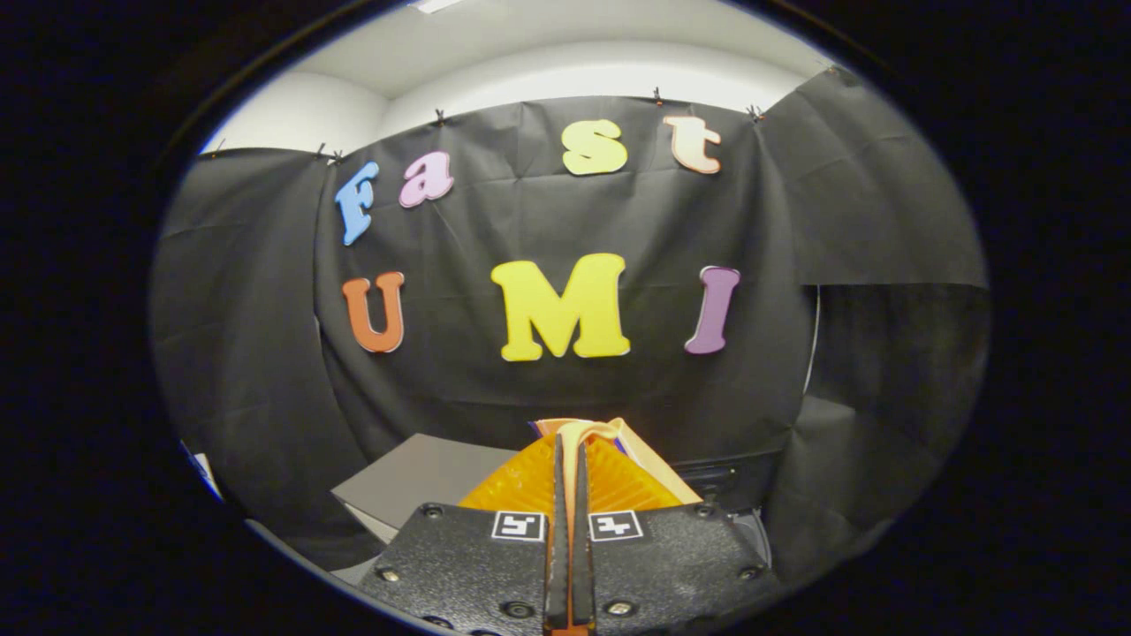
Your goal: Put the clothes into the washing machine and then close the washing machine lid.
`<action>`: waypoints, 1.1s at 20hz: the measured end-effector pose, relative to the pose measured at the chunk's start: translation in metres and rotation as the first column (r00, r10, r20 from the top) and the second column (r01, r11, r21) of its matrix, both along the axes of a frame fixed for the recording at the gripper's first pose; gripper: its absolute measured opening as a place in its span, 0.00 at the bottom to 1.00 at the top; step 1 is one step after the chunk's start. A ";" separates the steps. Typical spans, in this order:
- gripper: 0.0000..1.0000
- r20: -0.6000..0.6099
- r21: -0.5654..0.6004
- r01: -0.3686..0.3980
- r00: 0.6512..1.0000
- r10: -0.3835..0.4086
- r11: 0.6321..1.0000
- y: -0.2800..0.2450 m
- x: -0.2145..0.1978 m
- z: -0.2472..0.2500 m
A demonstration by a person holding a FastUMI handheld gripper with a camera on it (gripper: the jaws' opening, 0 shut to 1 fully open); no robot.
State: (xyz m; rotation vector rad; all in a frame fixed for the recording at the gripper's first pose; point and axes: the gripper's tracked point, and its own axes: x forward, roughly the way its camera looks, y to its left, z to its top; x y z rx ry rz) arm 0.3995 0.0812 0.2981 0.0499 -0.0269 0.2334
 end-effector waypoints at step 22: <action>0.05 -0.121 0.031 -0.059 0.991 0.063 0.998 -0.118 0.147 -0.011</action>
